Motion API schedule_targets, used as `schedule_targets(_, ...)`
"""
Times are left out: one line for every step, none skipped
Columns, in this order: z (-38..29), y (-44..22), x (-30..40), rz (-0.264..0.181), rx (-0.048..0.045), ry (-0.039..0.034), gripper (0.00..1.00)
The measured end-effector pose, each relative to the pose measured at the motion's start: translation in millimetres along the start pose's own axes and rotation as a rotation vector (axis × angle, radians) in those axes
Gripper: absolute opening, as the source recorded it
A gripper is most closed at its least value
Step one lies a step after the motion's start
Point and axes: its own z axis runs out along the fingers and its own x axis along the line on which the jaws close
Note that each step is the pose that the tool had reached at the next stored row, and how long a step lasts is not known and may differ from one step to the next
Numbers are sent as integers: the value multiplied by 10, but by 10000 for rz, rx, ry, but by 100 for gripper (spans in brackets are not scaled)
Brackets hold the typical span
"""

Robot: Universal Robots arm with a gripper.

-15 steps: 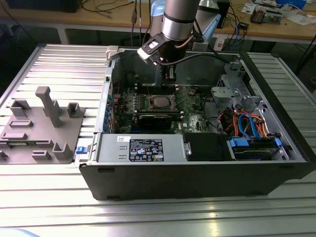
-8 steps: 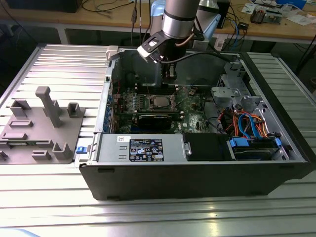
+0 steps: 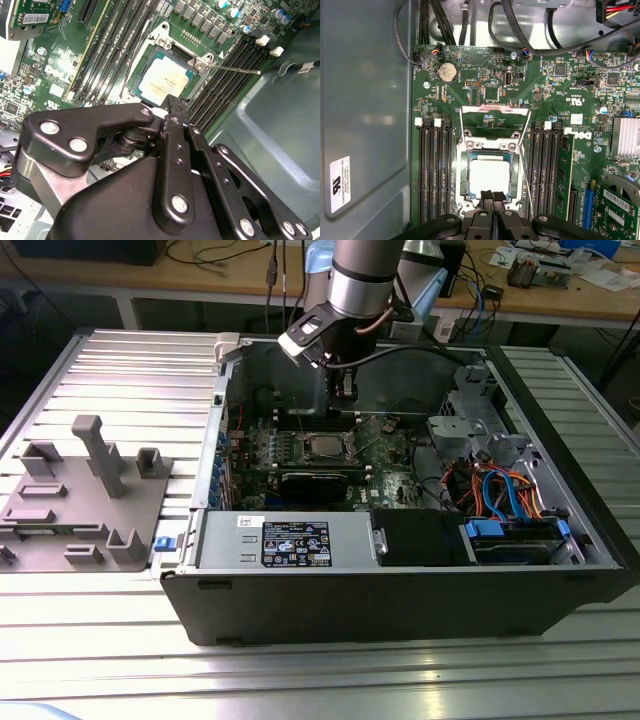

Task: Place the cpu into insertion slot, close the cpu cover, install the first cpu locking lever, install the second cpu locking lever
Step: 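Close the cpu cover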

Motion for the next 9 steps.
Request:
schedule_targets(0,0,0,0,0,1,11)
schedule_targets(0,0,0,0,0,1,11)
schedule_targets(0,0,0,0,0,0,11)
schedule_targets(0,0,0,0,0,0,11)
schedule_targets(0,0,0,0,0,0,11)
schedule_targets(0,1,0,0,0,0,11)
schedule_targets(0,1,0,-1,-17,2,11)
schedule_targets(1,1,-1,-1,-145,-7,11)
schedule_targets(3,1,0,-2,-309,-12,11)
